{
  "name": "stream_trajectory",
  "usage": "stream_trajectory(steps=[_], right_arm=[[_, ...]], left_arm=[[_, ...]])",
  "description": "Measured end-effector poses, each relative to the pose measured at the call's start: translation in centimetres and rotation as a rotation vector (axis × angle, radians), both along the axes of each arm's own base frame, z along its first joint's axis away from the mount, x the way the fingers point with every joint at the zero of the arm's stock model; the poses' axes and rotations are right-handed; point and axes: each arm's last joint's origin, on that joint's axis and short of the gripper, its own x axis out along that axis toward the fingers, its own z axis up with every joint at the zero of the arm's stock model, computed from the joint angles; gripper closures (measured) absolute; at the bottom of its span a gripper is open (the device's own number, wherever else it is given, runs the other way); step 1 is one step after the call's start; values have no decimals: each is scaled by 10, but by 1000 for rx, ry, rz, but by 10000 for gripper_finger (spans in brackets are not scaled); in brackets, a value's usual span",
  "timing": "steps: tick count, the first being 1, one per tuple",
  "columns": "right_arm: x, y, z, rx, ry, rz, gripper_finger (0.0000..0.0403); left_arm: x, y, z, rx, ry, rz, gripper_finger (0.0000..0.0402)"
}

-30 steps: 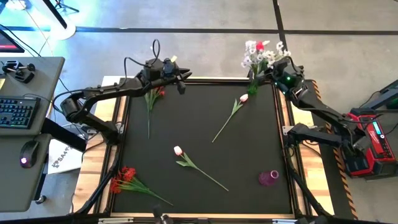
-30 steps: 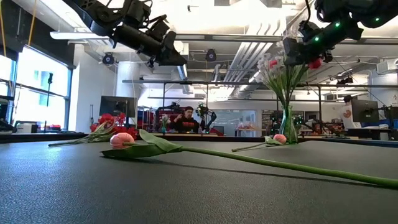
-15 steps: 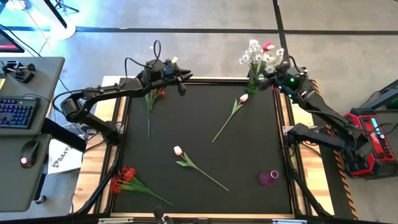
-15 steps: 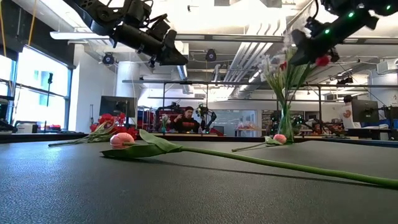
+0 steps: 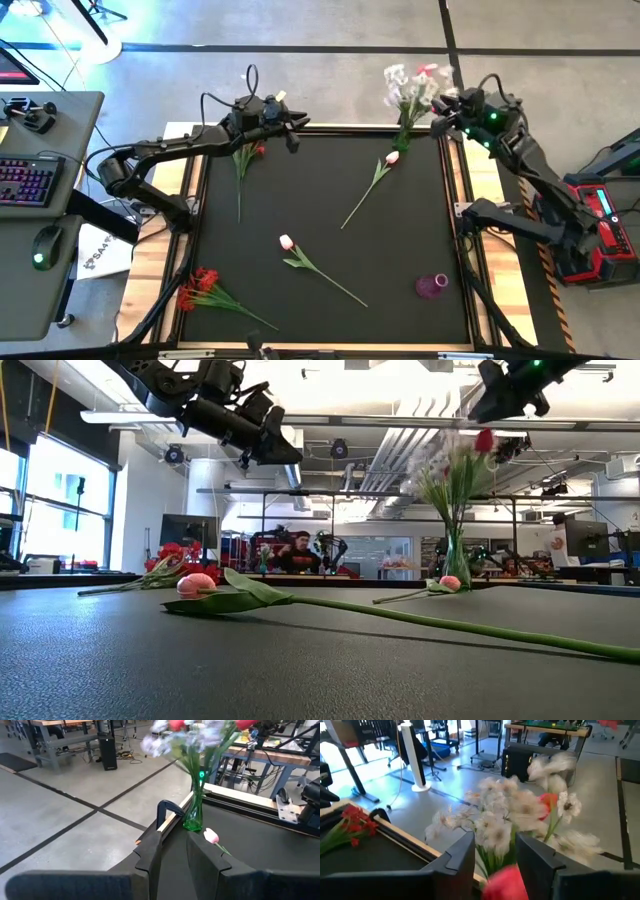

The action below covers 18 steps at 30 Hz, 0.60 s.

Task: Sort flowers into vase by color
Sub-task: Put the top red flowers into the violet vase

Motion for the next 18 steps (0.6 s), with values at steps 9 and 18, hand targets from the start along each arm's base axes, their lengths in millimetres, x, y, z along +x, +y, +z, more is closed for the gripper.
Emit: stream_trajectory(steps=[9,18], right_arm=[[2,0,8,34,24,45,254],[-4,11,44,49,-186,99,249]], left_arm=[[2,-4,-1,-12,3,-12,323],[4,-7,-2,-77,-23,-13,323]])
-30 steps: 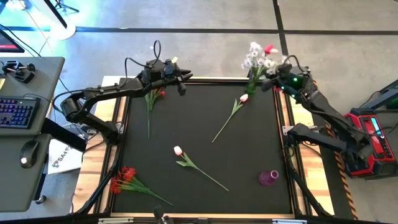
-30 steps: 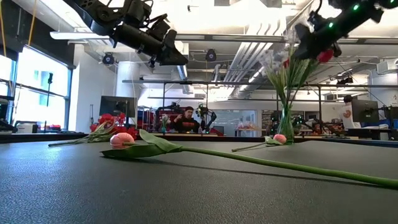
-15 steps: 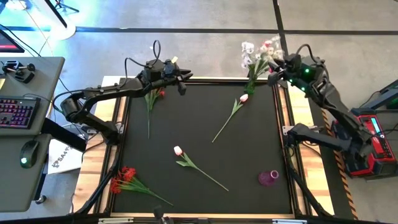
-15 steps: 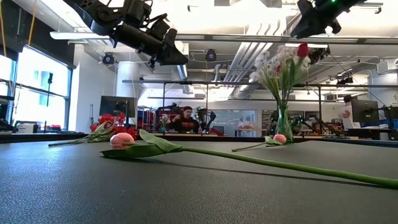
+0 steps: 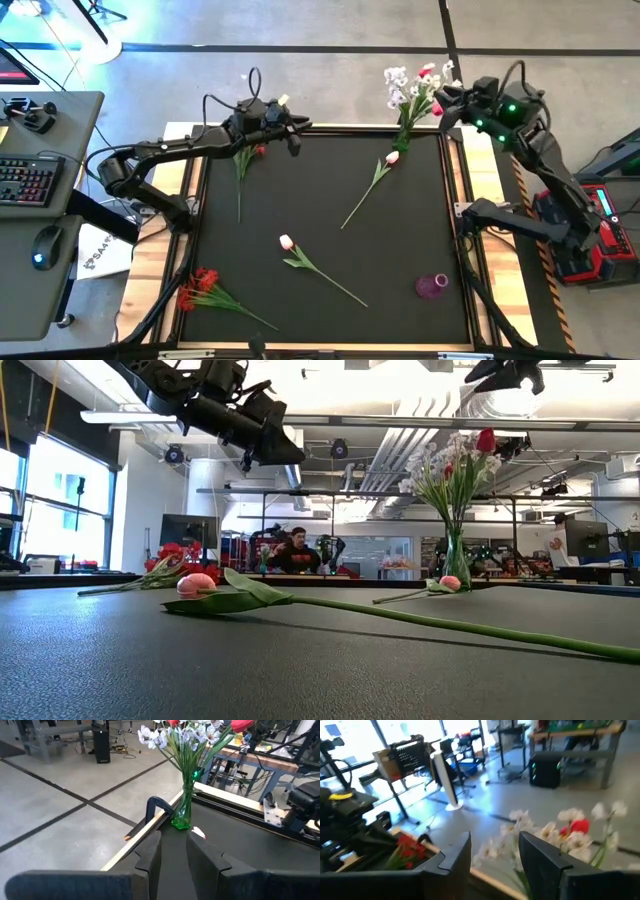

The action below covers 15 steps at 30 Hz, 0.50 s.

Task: Sort flowers into vase by color
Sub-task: Put the top red flowers into the violet vase

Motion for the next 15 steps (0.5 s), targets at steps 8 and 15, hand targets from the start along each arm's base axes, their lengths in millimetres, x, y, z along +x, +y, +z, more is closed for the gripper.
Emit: stream_trajectory(steps=[8,15], right_arm=[[9,6,-7,112,-55,167,249],[26,24,-8,160,-78,305,249]], left_arm=[[-1,-5,3,-63,-19,-36,323],[9,-35,10,-81,-36,-133,323]])
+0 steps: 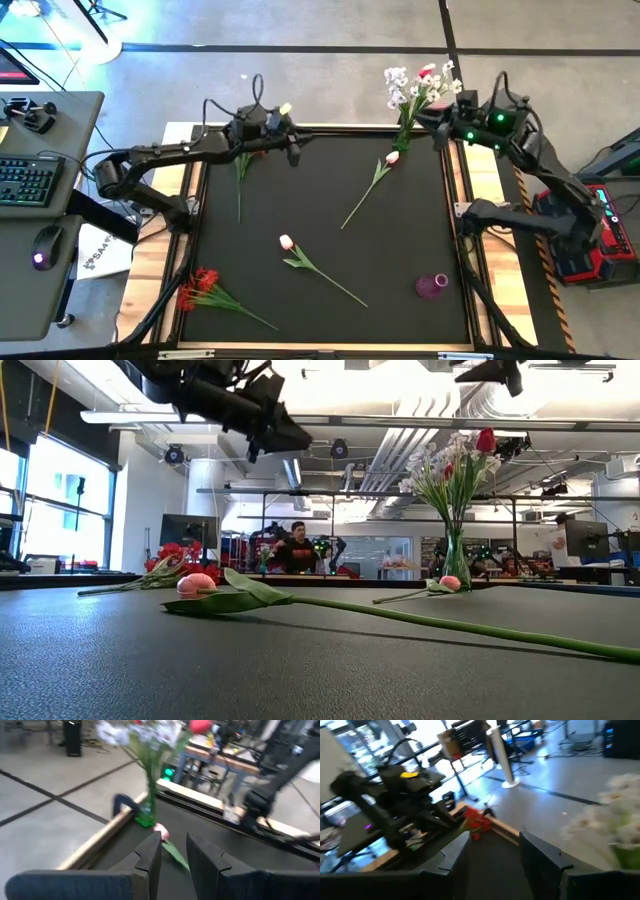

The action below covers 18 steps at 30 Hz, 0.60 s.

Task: Sort flowers into vase by color
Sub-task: Put the top red flowers into the violet vase

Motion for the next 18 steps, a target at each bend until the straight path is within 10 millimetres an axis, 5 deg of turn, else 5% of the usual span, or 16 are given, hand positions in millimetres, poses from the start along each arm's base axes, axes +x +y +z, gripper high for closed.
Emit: stream_trajectory(steps=[9,18], right_arm=[[38,31,-11,105,48,145,249],[71,60,-45,384,261,190,249]], left_arm=[[25,-71,-10,-15,85,-13,323],[29,-134,-13,-124,57,134,324]])
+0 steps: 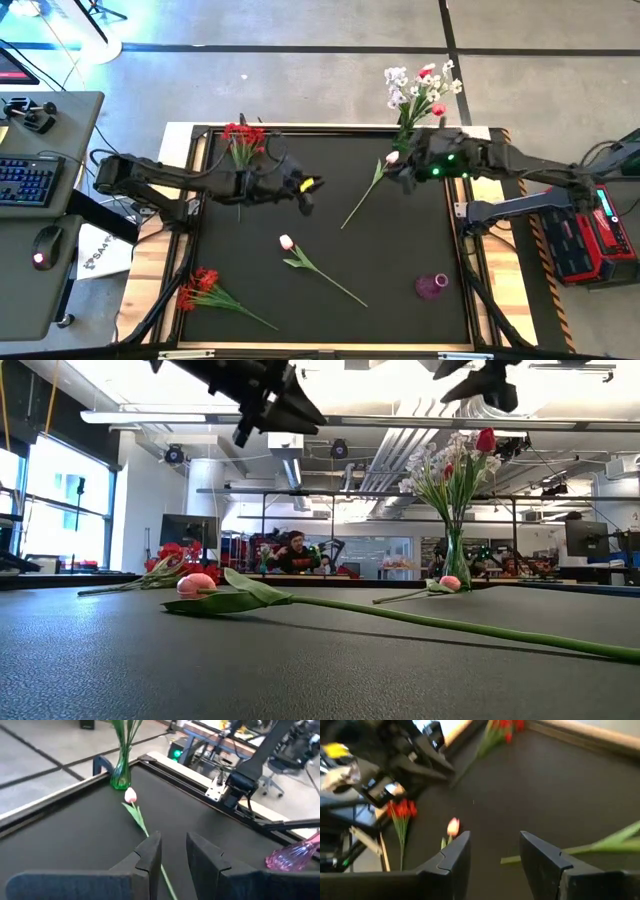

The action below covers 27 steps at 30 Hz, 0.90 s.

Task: Sort flowers into vase by color
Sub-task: Put the top red flowers into the violet vase

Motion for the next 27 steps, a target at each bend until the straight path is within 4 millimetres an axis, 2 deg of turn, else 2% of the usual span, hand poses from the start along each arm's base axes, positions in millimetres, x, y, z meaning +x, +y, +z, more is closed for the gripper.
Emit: stream_trajectory(steps=[7,10,14,17,21,23,27], right_arm=[[22,17,-21,131,125,-18,249],[32,23,-30,176,170,-34,249],[45,33,-44,203,237,-38,249],[49,39,-53,217,301,-70,249],[45,39,-64,231,424,-129,249],[42,39,-66,236,455,-164,249],[41,39,-66,238,446,-235,249]], left_arm=[[-1,-31,-5,-97,-40,67,324],[-2,-34,-6,-159,-62,89,324],[1,-31,-8,-206,-31,-11,324],[5,-23,-15,-204,-1,-11,324],[6,-5,-30,-226,92,36,324],[-2,7,-35,-265,169,107,324],[-33,43,-38,-317,355,297,322]])
